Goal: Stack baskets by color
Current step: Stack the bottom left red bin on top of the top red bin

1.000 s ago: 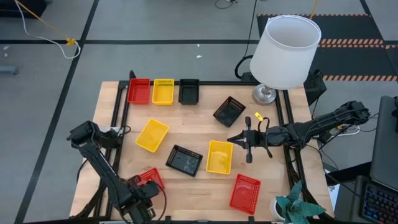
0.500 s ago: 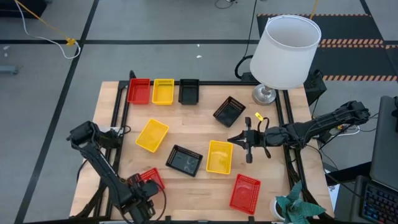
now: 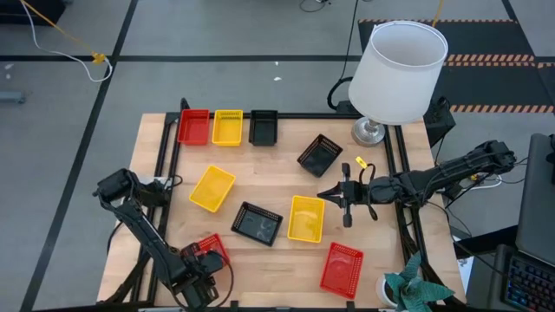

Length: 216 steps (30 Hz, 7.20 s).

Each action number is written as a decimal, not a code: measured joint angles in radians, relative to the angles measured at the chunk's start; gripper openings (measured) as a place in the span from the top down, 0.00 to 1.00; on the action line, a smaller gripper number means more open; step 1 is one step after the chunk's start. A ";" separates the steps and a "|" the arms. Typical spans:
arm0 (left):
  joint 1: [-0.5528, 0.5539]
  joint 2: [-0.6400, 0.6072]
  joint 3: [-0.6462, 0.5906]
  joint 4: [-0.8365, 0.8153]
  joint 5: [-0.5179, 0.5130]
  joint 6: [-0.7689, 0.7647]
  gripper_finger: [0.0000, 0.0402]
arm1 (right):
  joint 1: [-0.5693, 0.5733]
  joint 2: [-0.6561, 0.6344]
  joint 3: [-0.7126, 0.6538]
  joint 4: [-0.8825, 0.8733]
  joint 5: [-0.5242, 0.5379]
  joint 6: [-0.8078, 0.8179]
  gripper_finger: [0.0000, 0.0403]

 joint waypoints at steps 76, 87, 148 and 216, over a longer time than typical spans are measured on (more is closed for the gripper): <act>0.304 -0.270 0.513 -0.703 -0.214 0.689 0.97 | 0.000 0.000 0.000 -0.008 0.000 -0.022 1.00; 0.502 -0.381 0.513 -0.702 -0.263 0.882 0.96 | 0.000 0.000 0.000 -0.008 0.000 -0.025 1.00; 1.638 -0.441 0.064 -0.244 -0.286 0.887 0.98 | 0.000 0.000 0.000 -0.008 0.000 -0.021 1.00; 1.811 -0.192 0.010 -0.123 -0.270 0.897 0.89 | 0.000 0.000 -0.047 0.019 -0.003 -0.013 1.00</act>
